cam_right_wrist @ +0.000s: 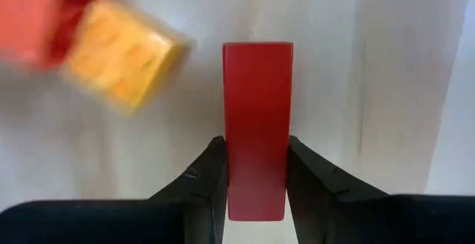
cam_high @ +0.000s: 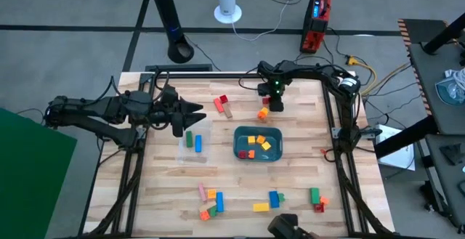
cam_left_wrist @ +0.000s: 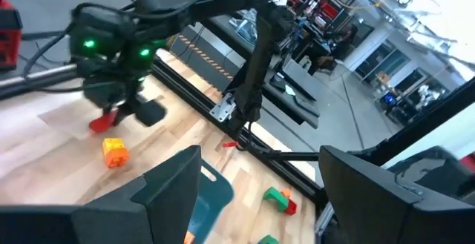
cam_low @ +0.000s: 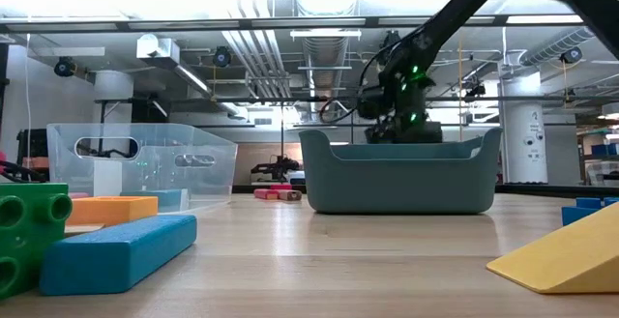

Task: Sort blocks by size
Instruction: Put the red rectangular block into the transparent bin

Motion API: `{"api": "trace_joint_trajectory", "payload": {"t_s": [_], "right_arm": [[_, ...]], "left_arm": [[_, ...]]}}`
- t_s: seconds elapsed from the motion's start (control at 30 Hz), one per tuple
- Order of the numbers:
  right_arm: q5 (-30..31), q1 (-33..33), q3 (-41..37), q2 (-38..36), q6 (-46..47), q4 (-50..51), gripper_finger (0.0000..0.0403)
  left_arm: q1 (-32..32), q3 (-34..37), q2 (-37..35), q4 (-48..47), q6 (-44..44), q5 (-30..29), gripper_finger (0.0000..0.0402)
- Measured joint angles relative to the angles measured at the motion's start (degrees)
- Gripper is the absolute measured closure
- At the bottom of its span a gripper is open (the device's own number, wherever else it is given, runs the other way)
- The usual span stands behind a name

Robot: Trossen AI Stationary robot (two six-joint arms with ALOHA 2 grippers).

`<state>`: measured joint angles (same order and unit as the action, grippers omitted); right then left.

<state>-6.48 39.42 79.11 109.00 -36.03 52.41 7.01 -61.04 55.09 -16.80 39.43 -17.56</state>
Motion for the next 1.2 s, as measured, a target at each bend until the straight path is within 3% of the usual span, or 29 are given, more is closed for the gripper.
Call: {"api": "trace_joint_trajectory", "payload": {"t_s": [0.13, 0.3, 0.57, 0.83, 1.03, 1.2], "right_arm": [[-3.8, 0.0, 0.3, -8.1, 4.1, 3.3, 0.0308], [-19.6, -1.3, 0.2, -18.1, 18.6, 8.2, 0.0308], [-34.4, -12.6, 0.2, -28.4, 38.2, 2.4, 0.0308], [-43.2, -24.3, 0.2, -28.8, 52.9, -14.7, 0.0308], [-49.6, -27.8, 0.2, -25.6, 62.0, -27.6, 0.0308], [-51.7, -28.8, 0.2, -23.4, 65.3, -28.9, 0.0308]], "left_arm": [[0.0, 0.0, 0.1, 0.0, -4.9, 0.0, 0.0141], [0.0, 0.0, 1.3, 0.5, -12.6, 1.6, 0.0141], [0.0, 0.0, 7.3, 6.8, -23.3, 6.3, 0.0141], [0.0, 0.0, 12.4, 14.5, -30.0, 10.6, 0.0141], [0.0, 0.0, 16.2, 19.5, -32.0, 17.3, 0.0141], [0.0, 0.0, 17.7, 21.3, -34.7, 18.7, 0.0141]]}}
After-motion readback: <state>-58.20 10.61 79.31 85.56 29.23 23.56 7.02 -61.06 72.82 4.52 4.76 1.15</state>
